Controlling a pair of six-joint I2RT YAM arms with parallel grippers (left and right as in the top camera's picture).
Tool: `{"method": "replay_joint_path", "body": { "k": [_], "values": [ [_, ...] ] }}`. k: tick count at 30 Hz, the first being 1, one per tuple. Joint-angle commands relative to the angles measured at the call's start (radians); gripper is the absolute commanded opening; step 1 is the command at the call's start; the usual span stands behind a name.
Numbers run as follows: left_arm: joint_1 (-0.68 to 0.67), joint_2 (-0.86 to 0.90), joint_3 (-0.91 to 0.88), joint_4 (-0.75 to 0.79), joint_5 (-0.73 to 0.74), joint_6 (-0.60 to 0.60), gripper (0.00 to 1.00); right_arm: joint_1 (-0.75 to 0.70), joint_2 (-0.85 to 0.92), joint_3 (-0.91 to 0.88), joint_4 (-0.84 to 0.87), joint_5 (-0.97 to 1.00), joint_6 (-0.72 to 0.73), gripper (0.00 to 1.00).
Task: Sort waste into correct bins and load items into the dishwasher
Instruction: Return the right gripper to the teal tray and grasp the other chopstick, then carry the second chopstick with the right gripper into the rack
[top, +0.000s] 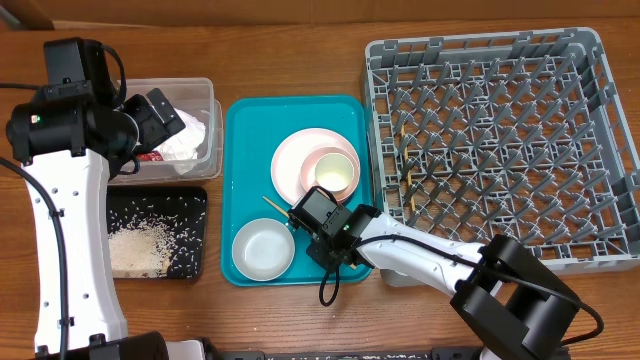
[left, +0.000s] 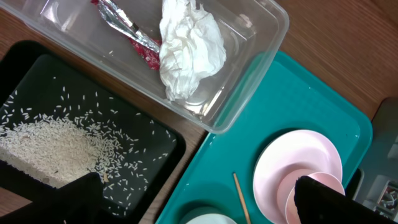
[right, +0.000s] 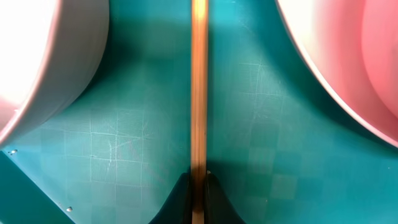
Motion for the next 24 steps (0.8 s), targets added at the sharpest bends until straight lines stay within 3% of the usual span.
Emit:
{"method": "replay_joint_path", "body": {
  "k": [1, 10, 15, 24],
  "values": [
    [-0.007, 0.002, 0.006, -0.002, -0.010, 0.009, 1.00, 0.000, 0.031, 0.032, -0.017, 0.006, -0.001, 0.04],
    [-0.007, 0.002, 0.006, -0.001, -0.010, 0.009, 1.00, -0.003, 0.016, 0.354, -0.225, 0.019, 0.000, 0.04],
    [-0.007, 0.002, 0.006, -0.002, -0.010, 0.009, 1.00, -0.055, -0.022, 0.493, -0.341, 0.221, 0.057, 0.04],
    [-0.007, 0.002, 0.006, -0.002, -0.010, 0.009, 1.00, -0.498, -0.134, 0.507, -0.415, 0.190, 0.135, 0.04]
  ]
}}
